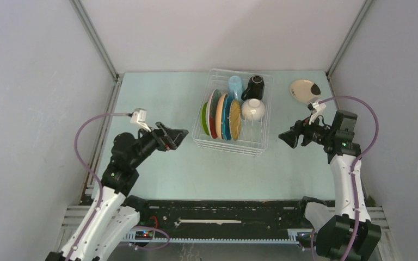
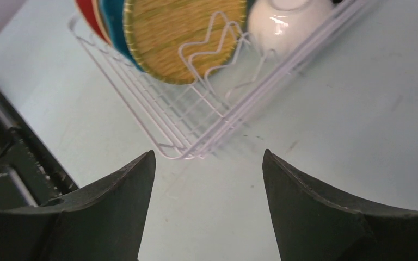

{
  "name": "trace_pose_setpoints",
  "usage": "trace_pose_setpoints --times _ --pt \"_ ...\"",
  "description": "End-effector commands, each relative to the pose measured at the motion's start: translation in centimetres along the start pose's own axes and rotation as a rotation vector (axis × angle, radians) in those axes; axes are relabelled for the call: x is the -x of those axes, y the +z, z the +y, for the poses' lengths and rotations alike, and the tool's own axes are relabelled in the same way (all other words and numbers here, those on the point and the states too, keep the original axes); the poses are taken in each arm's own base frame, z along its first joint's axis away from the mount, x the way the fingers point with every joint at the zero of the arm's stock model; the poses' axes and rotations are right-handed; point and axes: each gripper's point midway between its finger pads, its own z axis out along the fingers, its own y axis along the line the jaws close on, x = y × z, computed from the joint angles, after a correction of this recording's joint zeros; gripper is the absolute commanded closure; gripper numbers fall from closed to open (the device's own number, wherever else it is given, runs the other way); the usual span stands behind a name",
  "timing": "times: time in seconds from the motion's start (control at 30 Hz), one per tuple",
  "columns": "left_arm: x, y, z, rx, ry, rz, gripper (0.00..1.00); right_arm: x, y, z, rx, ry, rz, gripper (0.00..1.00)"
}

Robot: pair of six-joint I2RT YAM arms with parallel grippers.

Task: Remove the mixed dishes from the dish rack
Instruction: Pick up the plate from the dish rack.

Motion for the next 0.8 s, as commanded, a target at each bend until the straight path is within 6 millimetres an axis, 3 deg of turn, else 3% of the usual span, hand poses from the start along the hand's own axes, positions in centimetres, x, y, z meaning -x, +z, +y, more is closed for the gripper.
trace_pose_setpoints --times 0.0,0.17,0.5,0.77 --pt "2.9 0.5 -4.1 -0.108 -0.055 -0.049 0.0 1.2 -0.1 1.7 0.115 -0.043 -0.066 0.2" --pt "3.0 2.2 -6.6 -0.122 -0.011 -0.034 0.0 0.2 0.6 -0.3 0.027 -0.012 -0.017 0.2" --pt "3.8 7.2 -11.0 -0.056 0.155 -0.001 0.0 -0.3 1.9 1.0 0.022 -0.121 0.034 0.2" --pt "2.4 13.2 -11.5 0.147 0.43 0.132 0.0 0.6 1.7 1.2 0.003 -0.113 0.004 0.2"
